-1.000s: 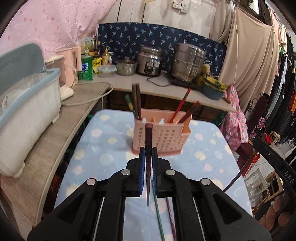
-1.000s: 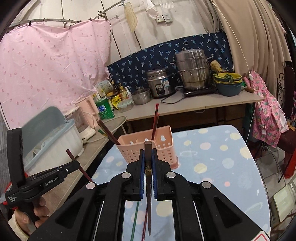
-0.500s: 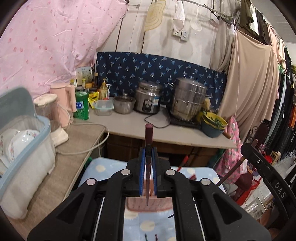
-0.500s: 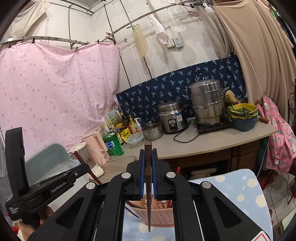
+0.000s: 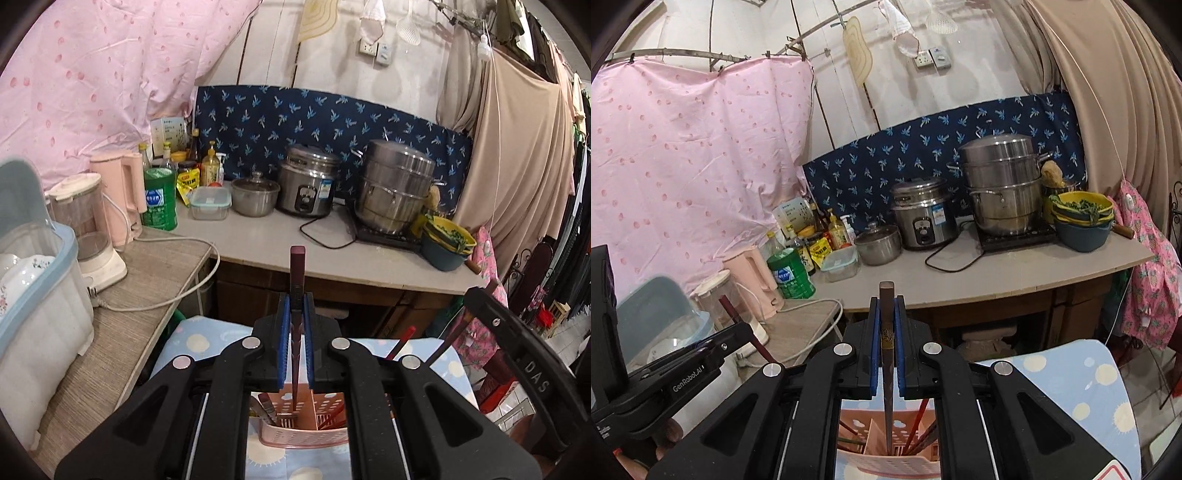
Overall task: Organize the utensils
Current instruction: 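Open both grippers to drop the chopsticks into the pink basket, then move both open grippers back over the last two chopsticks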
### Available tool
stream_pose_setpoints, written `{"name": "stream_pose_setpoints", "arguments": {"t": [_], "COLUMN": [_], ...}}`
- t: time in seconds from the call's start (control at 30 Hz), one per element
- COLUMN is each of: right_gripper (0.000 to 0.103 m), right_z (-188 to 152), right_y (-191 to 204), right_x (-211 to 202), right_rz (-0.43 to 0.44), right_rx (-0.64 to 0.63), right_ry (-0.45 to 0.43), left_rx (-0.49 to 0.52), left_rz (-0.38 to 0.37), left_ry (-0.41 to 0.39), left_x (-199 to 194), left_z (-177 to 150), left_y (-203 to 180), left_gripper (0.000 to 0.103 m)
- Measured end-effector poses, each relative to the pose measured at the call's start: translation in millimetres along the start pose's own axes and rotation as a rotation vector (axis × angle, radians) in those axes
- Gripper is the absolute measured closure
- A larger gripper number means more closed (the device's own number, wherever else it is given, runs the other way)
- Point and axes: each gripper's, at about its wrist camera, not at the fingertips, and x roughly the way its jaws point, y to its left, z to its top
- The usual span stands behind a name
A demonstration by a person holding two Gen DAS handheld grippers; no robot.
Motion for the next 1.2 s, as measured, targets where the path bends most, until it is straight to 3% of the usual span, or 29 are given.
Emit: {"name": "stream_pose_setpoints", "arguments": {"t": [0.3, 0.43, 0.77, 1.2], "right_gripper": [0.096, 0.092, 0.092, 0.091], "right_z": [-28.9, -32.7, -34.5, -69.4], "right_y": [-3.5, -6.4, -7.8, 6.9], "right_x": [31.7, 28.8, -2.9, -64.7], "right_rz": [-0.028, -0.03, -0.015, 0.017], "right_rx": [-0.015, -0.007, -0.003, -0.037], "right_ry": [0.093, 0.093, 0.073, 0.08], "left_rx": [0.014, 0.015, 0.026, 0.057], "left_rz": [-0.008, -0.004, 0.005, 0.064], "left_ry": [0.039, 0.041, 0.024, 0.019], "left_x": [17.1, 15.1, -9.8, -59.9], "left_z": [-18.4, -21.4, -31.6, -69.1], "left_y": [-0.5, -0.9, -3.6, -7.5], "left_gripper": [0.095, 0.094, 0.078, 0.071]}}
